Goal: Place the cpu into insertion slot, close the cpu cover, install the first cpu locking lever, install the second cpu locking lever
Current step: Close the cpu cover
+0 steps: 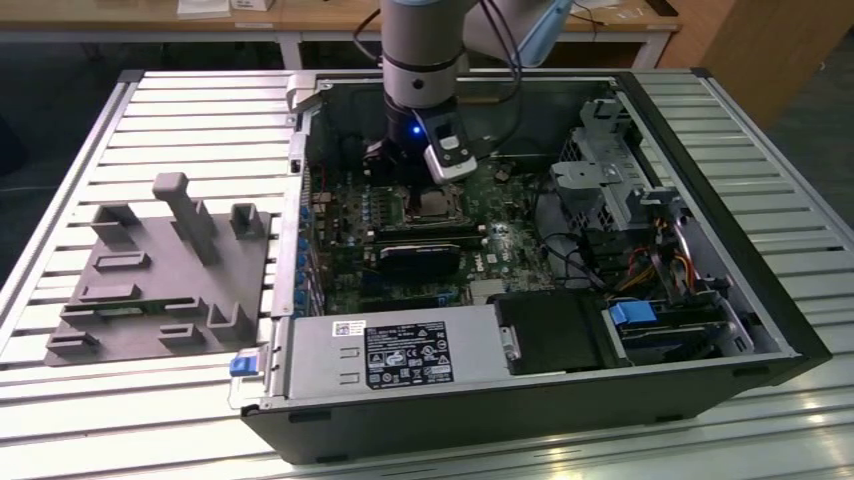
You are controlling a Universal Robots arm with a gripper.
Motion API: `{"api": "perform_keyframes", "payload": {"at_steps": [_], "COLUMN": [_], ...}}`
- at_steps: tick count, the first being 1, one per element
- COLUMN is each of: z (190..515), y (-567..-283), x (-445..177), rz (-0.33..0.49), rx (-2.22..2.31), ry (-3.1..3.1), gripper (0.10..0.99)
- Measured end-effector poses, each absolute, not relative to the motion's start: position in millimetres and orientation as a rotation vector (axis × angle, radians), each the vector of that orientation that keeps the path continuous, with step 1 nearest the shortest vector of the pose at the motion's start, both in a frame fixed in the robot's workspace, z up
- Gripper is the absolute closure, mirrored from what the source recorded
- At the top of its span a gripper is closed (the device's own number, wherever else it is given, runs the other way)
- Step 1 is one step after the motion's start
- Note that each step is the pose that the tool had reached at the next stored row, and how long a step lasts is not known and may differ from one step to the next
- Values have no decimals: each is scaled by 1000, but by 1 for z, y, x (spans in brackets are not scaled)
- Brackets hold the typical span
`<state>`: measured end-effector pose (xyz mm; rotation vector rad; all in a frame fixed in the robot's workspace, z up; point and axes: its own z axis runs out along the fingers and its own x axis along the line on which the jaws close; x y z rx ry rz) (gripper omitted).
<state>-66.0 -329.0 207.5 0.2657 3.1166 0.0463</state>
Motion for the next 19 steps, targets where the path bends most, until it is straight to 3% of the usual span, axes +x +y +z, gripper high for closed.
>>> {"api": "perform_keyframes", "payload": {"at_steps": [19], "z": [201], "y": [-329], "x": [-70], "rz": [65], "rx": [239], "ry": [3120], "gripper": [984]}}
